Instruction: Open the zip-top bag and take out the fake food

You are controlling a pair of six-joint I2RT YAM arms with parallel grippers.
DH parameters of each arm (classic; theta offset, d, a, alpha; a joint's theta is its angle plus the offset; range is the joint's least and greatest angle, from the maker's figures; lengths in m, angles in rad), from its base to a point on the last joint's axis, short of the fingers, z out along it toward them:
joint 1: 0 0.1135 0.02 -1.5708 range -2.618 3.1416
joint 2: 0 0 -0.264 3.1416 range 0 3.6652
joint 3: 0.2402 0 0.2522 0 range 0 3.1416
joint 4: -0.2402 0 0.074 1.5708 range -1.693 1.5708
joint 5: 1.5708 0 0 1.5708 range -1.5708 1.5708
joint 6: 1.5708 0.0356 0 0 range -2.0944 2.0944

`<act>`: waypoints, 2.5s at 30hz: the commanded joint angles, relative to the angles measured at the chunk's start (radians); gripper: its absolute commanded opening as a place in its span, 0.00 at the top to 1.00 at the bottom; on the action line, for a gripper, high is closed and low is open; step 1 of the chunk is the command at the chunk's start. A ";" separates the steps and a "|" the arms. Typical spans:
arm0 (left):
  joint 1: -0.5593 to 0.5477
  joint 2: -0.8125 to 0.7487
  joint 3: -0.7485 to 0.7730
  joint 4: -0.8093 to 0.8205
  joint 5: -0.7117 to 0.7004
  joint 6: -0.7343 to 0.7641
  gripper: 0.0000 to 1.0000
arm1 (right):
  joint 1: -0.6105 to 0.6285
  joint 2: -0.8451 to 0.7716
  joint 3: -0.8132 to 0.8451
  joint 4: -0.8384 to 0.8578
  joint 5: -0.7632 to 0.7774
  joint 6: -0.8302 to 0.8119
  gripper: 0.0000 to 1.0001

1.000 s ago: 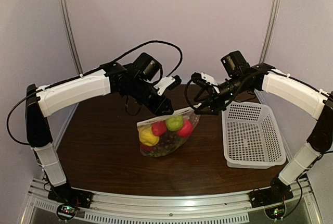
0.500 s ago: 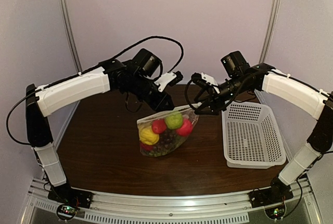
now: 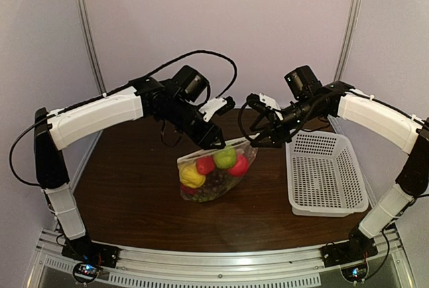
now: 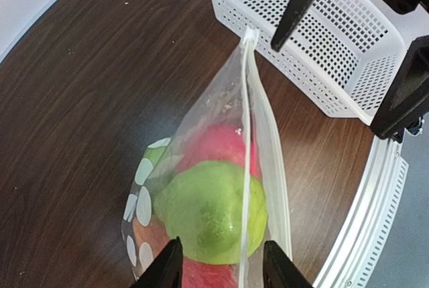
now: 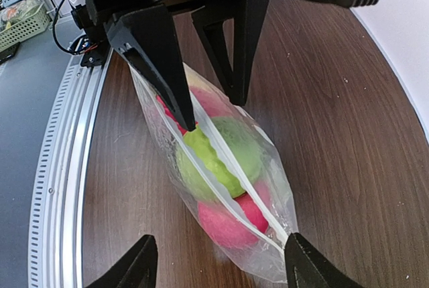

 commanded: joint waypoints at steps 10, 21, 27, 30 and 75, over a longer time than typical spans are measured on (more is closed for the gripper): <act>0.006 0.050 0.026 -0.012 -0.054 0.038 1.00 | 0.004 -0.025 0.010 -0.003 0.010 -0.011 0.38; 0.121 0.075 0.270 0.073 -0.089 0.072 1.00 | 0.005 -0.005 0.132 0.034 0.062 0.062 0.48; 0.119 0.065 0.254 0.142 -0.007 0.056 1.00 | 0.010 -0.021 0.108 0.070 0.085 0.066 0.51; 0.119 0.061 0.149 0.205 0.006 0.055 1.00 | 0.027 -0.031 0.068 0.088 0.115 0.046 0.52; 0.121 -0.049 -0.276 0.626 0.192 -0.255 1.00 | 0.261 0.248 -0.245 0.666 0.735 0.127 0.13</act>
